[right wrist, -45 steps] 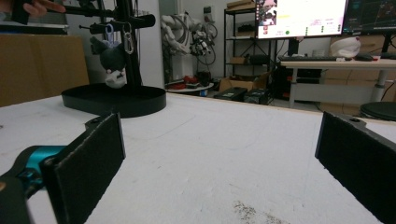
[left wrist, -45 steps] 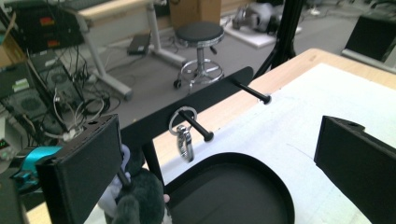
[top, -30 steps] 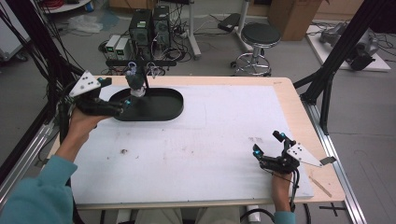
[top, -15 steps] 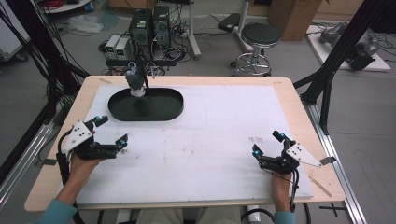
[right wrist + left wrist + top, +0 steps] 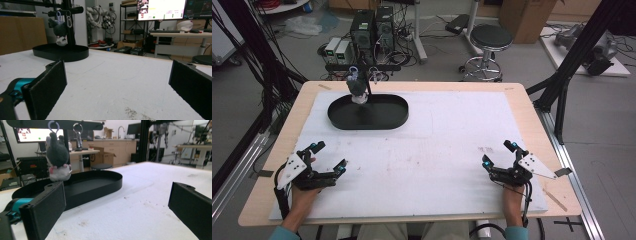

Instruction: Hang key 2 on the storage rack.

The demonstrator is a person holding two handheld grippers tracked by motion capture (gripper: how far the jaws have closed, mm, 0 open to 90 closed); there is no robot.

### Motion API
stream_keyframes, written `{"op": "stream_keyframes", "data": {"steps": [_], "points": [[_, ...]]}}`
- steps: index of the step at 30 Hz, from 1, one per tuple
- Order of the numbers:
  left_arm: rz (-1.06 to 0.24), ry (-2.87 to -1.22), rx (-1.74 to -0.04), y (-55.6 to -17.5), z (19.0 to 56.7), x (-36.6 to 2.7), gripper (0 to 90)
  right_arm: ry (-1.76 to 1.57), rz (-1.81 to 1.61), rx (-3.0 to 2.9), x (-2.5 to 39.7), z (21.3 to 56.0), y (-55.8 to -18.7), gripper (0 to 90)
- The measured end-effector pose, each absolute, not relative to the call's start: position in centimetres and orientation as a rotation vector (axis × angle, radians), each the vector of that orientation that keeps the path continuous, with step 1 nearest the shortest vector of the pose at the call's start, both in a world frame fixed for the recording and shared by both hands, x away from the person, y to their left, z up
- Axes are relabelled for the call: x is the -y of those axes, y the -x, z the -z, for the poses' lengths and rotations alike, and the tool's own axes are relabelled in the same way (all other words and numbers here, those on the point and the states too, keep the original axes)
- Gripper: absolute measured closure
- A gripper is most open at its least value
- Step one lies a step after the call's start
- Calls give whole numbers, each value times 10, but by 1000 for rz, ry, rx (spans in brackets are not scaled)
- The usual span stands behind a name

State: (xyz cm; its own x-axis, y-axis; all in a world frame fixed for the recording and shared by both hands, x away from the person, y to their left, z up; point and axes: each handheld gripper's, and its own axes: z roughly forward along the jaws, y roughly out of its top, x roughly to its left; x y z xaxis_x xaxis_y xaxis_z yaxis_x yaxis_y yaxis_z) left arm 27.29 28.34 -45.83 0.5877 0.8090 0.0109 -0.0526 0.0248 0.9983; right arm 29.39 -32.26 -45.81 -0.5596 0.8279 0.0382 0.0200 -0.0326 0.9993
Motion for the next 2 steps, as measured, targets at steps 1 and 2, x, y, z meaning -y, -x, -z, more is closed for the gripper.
{"op": "stream_keyframes", "data": {"steps": [1,2], "points": [[-759,-1395,-702,-273,458,-283,17,-902,-1659,-1624,323,458,-294,7],[-761,-1397,-701,-273,458,-283,17,-905,-1660,-1625,323,458,-294,7]]}}
